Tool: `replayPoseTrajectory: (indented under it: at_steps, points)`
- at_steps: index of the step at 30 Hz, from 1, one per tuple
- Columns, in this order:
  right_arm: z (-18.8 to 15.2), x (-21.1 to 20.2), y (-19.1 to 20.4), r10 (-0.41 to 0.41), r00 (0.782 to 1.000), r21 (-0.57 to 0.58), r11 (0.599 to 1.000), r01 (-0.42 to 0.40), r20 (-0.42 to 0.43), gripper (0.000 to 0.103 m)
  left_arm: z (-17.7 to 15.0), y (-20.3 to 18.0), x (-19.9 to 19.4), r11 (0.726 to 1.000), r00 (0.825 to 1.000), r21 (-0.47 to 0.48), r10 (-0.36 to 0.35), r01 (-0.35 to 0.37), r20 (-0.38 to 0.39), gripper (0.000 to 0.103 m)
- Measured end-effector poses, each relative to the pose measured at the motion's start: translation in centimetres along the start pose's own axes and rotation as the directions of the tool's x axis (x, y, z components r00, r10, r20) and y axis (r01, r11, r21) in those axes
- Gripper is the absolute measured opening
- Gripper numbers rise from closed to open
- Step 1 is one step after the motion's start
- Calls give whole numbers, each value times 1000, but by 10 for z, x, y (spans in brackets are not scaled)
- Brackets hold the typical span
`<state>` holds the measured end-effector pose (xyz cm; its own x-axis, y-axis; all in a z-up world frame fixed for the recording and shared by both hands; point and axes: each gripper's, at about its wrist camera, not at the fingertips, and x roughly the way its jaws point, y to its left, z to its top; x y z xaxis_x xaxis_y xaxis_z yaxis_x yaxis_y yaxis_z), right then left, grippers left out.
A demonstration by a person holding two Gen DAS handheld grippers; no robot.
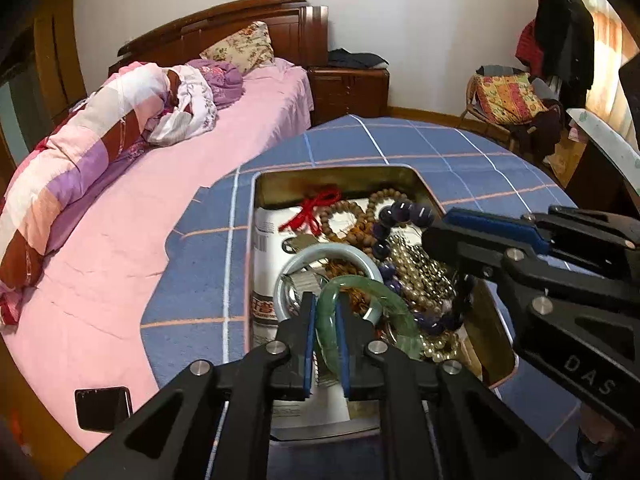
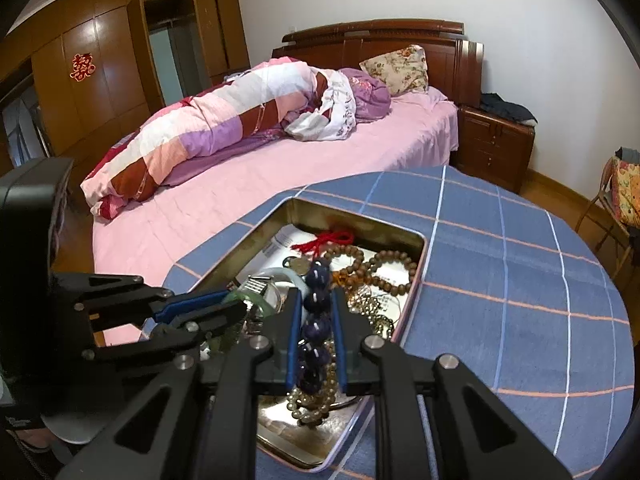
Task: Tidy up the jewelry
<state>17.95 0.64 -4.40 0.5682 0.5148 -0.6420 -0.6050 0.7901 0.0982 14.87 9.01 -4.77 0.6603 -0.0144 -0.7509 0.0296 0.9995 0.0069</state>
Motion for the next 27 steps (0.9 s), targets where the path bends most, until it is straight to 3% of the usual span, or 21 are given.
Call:
replayPoseTrajectory:
  at_steps: [2, 3, 4, 5, 6, 7, 20, 27]
  points:
    - [0, 1, -2, 5, 1000, 7, 1000, -5, -5, 26, 0, -2, -1, 1000, 1000, 3, 1, -1, 3, 17]
    - [0, 0, -2, 9, 1000, 10, 1000, -9, -5, 29, 0, -3, -2, 1000, 1000, 4, 6, -6, 4, 27]
    - [0, -1, -2, 6, 1000, 10, 1000, -5, -3, 34, 0, -3, -3, 1000, 1000, 5, 17, -17, 8, 48]
    - [-1, -2, -2, 3, 1000, 9, 1000, -3, 0, 37, 0, -3, -5, 1000, 999, 1, 28, -28, 17, 59]
    - [-1, -3, -2, 0, 1000, 12, 1000, 0, 4, 40, 0, -2, -10, 999, 999, -4, 32, -32, 42, 70]
    - [-2, -6, -3, -2, 1000, 21, 1000, 2, 11, 47, 0, -2, -13, 999, 998, -7, 34, -34, 59, 73]
    - [-8, -45, -10, -45, 996, 98, 994, 37, 82, 63, 6, 3, -43, 998, 990, -30, 66, -63, 122, 73]
    - [-10, -56, -10, -64, 992, 104, 993, 53, 105, 67, 9, 0, -55, 998, 985, -37, 62, -57, 159, 73]
